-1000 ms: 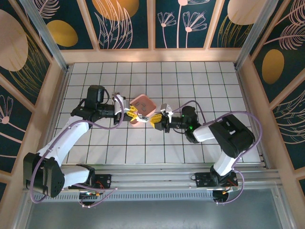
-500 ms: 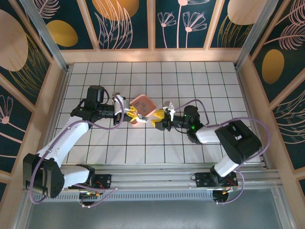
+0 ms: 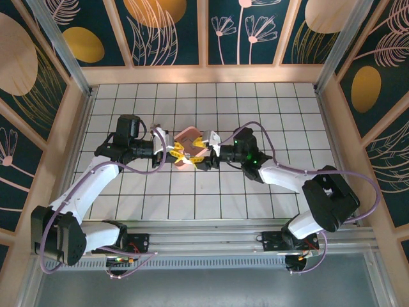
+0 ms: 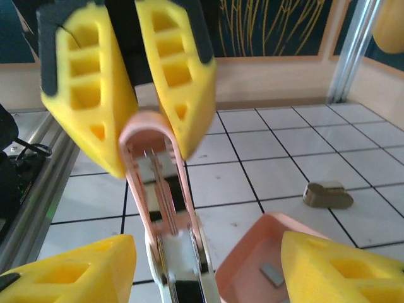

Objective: Load the staples into the stapler

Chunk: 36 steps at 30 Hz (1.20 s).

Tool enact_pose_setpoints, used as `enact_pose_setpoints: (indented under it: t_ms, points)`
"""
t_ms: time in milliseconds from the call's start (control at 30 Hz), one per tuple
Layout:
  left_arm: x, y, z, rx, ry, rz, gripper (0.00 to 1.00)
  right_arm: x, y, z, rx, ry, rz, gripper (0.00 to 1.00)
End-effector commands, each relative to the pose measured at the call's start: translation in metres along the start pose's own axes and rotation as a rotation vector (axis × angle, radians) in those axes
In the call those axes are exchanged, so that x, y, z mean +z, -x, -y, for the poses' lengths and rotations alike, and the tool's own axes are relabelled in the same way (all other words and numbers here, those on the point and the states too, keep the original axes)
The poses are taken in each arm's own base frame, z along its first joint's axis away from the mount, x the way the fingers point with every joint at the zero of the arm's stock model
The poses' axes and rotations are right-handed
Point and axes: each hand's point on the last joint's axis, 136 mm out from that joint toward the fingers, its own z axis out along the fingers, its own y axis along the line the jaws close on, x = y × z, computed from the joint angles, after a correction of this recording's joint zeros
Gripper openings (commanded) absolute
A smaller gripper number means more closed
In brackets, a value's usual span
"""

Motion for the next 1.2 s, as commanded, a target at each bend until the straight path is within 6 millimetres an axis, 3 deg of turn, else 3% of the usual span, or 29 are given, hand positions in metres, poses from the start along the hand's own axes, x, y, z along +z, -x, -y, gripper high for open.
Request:
enact_pose_setpoints:
  t_ms: [0,267,500,633,733,933,1033,1167]
  points:
    - [-0.004,0.011,0.004,0.043,-0.008,0.035,0.12,0.010,-0.003,-0.007,-0.038,0.048,-0.032,0.63]
    - [-0.004,0.013,0.006,0.041,-0.020,0.054,0.12,0.024,-0.005,-0.015,-0.051,0.117,-0.036,0.59]
    - [-0.004,0.013,0.003,0.041,-0.004,0.052,0.13,0.024,-0.006,-0.015,-0.071,0.111,-0.032,0.30]
    - [-0.006,0.020,-0.008,0.006,0.068,0.075,0.31,0.013,-0.009,-0.008,-0.063,0.036,-0.029,0.25]
    - [-0.010,0.023,-0.016,-0.030,0.133,0.083,0.49,0.000,-0.014,0.004,-0.002,-0.064,-0.035,0.24]
    - [-0.019,0.017,-0.047,-0.251,0.346,0.133,0.58,-0.029,-0.045,0.048,0.269,-0.416,-0.128,0.18]
    - [-0.030,0.000,-0.073,-0.458,0.522,0.163,0.60,-0.050,-0.067,0.075,0.444,-0.643,-0.182,0.16]
    - [-0.047,-0.047,-0.105,-0.765,0.781,0.116,0.64,-0.073,-0.096,0.102,0.634,-0.883,-0.290,0.18]
